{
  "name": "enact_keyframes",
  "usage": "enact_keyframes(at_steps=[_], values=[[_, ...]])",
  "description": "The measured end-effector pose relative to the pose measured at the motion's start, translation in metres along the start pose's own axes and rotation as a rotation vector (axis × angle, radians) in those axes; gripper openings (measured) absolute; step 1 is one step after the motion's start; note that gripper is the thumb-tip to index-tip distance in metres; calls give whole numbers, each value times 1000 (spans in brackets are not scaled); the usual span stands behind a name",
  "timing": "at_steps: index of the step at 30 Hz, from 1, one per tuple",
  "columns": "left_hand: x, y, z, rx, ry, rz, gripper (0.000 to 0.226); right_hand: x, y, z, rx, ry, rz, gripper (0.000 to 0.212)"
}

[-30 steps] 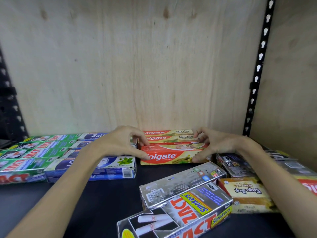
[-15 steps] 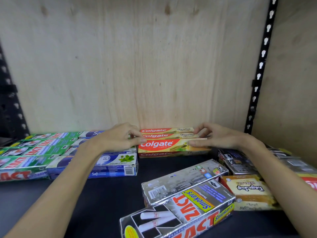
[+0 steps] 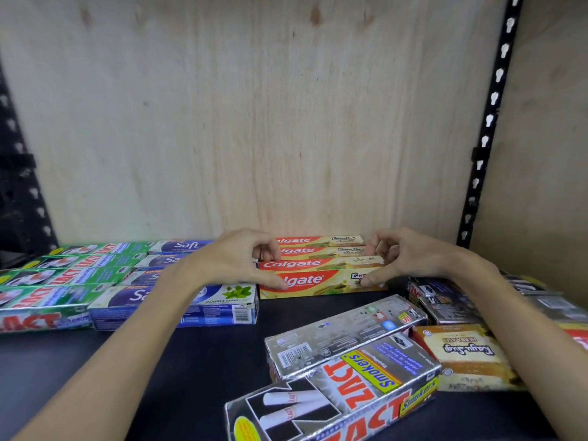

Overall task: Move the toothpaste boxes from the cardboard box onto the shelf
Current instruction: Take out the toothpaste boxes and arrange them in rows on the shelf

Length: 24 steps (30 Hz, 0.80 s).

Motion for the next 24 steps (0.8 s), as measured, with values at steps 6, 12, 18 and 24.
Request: enact_keyframes(at_steps=[6, 12, 18, 24], values=[[-5, 1, -3, 16, 102, -189, 53, 1, 3, -3, 2, 26, -4, 77], [-5, -2, -3, -44, 112, -168, 50, 4, 0, -3, -2, 25, 40, 76], [-10, -2, -3, -51, 147, -118, 48, -1, -8, -1, -36, 84, 109, 71], [-7, -1, -1, -24, 58, -16, 35, -4, -13, 1, -44, 117, 147, 63]])
Point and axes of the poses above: each hand's wrist, its own z-axis away from the middle knuckle, its own x-axis out of the palm, y = z × x, the point moved 7 cm from there along -z, towards the middle knuckle, and after that the axes turned 12 degrees about -y, right-handed, at the moved point
